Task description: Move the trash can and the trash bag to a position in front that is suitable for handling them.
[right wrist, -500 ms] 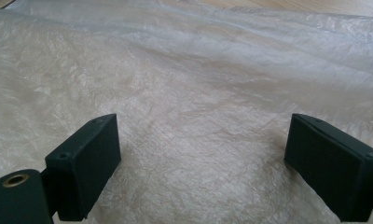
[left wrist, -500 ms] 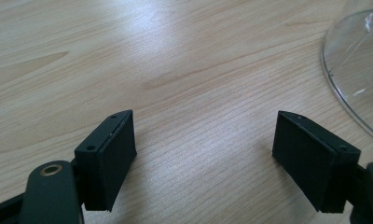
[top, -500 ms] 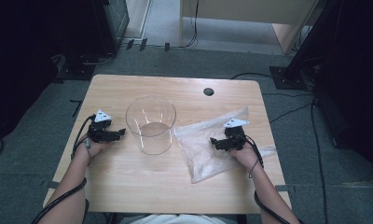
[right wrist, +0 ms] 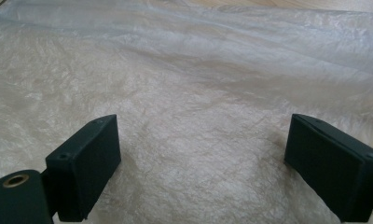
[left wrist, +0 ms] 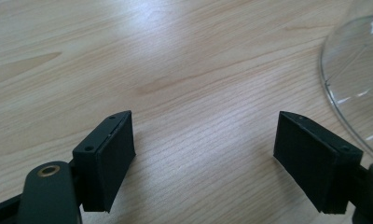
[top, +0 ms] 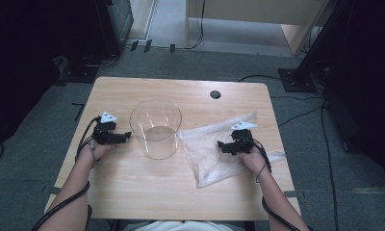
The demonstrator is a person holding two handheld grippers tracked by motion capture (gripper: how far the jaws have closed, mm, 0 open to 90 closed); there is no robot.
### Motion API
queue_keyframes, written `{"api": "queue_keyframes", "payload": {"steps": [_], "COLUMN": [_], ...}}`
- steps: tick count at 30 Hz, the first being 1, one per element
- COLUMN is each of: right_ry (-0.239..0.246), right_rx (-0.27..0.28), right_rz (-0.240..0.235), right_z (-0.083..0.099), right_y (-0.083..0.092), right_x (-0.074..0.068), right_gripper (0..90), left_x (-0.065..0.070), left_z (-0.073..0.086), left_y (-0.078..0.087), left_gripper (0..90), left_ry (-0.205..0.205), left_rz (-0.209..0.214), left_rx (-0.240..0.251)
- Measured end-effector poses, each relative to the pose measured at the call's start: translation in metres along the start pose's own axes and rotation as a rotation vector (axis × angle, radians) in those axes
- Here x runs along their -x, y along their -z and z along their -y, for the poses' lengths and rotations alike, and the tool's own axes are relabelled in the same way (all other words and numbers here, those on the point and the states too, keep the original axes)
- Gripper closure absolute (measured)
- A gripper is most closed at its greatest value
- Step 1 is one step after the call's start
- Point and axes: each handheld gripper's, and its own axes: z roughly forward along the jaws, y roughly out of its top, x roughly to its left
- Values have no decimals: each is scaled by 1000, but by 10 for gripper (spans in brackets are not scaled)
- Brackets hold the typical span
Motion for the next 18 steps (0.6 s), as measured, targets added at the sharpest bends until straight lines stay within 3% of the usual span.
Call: {"api": "queue_keyframes", "payload": {"steps": [3,6,10,18], "right_ry": [20,63,68,43], "right_rx": [-9,-20,-21,-17], "right_rz": [-31,-13,-14,-18], "right_z": [0,-1,-2,1], "right_y": [1,2,1,1], "right_x": [0,0,-2,4], "right_gripper": [99,100,99,79], "left_x": [3,4,4,10], "left_z": [-3,-5,-9,-16], "left_y": [3,5,5,0], "left_gripper": [199,200,200,201], "left_ry": [-16,-27,-20,-71], "left_rz": [13,11,8,32], "left_rx": [1,9,40,69]}}
